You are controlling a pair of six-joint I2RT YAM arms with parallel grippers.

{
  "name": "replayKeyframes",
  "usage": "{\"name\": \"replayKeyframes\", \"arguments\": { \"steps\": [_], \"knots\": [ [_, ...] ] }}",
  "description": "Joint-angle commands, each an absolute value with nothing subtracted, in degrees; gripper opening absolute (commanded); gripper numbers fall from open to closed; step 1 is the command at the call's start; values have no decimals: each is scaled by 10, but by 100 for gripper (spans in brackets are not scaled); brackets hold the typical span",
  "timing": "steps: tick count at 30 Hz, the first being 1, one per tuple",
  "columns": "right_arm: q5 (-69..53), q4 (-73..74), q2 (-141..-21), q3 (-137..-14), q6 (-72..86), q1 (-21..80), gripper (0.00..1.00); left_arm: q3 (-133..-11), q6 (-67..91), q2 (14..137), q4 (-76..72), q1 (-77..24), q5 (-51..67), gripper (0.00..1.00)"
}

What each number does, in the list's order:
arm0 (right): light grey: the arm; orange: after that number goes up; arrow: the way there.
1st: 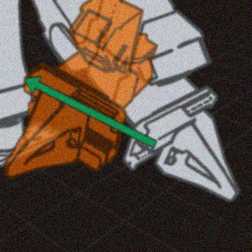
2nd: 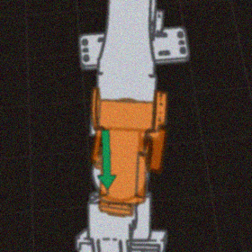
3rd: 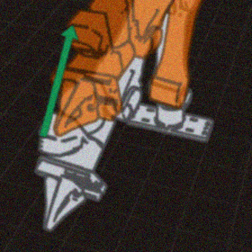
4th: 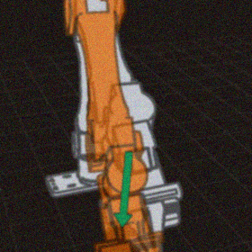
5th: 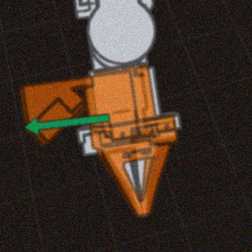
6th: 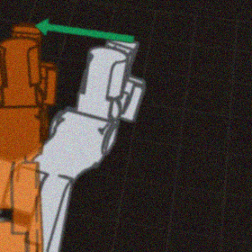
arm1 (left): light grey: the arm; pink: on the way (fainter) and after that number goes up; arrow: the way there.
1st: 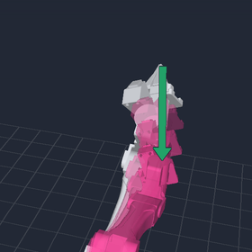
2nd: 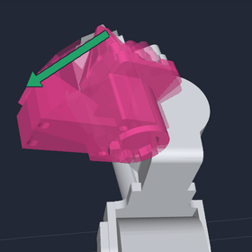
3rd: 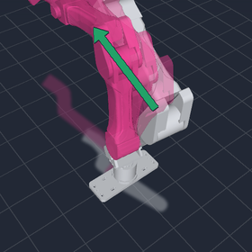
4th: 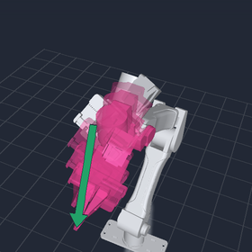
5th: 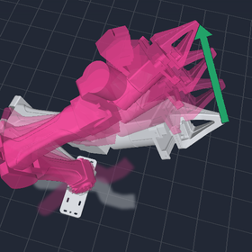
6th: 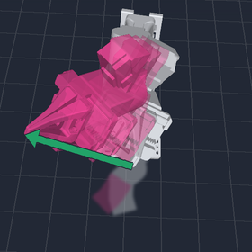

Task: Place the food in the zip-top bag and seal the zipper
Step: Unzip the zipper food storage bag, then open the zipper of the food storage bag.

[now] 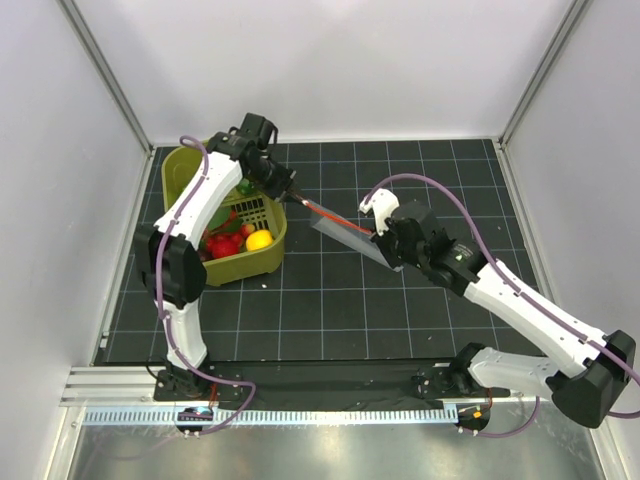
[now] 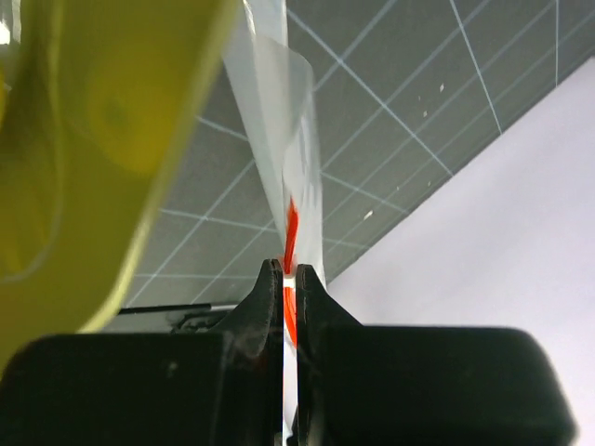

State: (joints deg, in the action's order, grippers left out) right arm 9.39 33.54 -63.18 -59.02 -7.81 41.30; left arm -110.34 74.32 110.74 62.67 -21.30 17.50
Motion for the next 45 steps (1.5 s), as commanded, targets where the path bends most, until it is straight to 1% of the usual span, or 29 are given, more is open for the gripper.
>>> {"name": "replayKeyframes", "arguments": {
  "steps": [1, 11, 12, 13, 14, 15, 17, 20, 22, 23, 25, 26, 27, 30, 35, 45],
  "knots": [
    [84, 375, -608, -593, -69, 415, 1, -1130, 718, 1121, 632, -194, 137, 0],
    [41, 414, -584, -583, -63, 416, 1, -1169, 689, 1152, 625, -167, 139, 0],
    [31, 414, -585, -584, -62, 416, 4, -1171, 687, 1154, 623, -167, 148, 0],
    [22, 414, -587, -586, -64, 416, 31, -1172, 687, 1157, 621, -169, 152, 0],
    [16, 415, -591, -588, -69, 416, 50, -1172, 686, 1157, 619, -170, 158, 0],
    [9, 412, -599, -597, -76, 416, 64, -1172, 683, 1157, 614, -170, 164, 0],
    [7, 410, -618, -616, -85, 416, 72, -1171, 678, 1155, 607, -175, 170, 0],
    [-35, 406, -670, -675, -101, 416, 73, -1171, 662, 1155, 604, -179, 179, 0],
    [-48, 405, -705, -723, -99, 415, 69, -1170, 657, 1154, 612, -181, 182, 0],
    [-59, 405, -742, -741, -91, 415, 66, -1169, 655, 1151, 613, -184, 182, 0],
    [-69, 402, -800, -803, -69, 413, 51, -1169, 650, 1150, 619, -188, 178, 0],
    [-75, 400, -818, -803, -58, 413, 51, -1169, 650, 1148, 620, -189, 178, 0],
    [-82, 389, -834, -828, -48, 413, 45, -1169, 649, 1149, 623, -190, 178, 0],
    [-103, 371, -895, -875, -4, 409, 36, -1167, 648, 1146, 632, -192, 178, 0],
    [-148, 382, -968, -944, 17, 408, 32, -1169, 644, 1140, 647, -192, 168, 0],
    [-130, 362, -968, -910, 25, 408, 28, -1162, 637, 1130, 658, -193, 163, 0]
  ]
}}
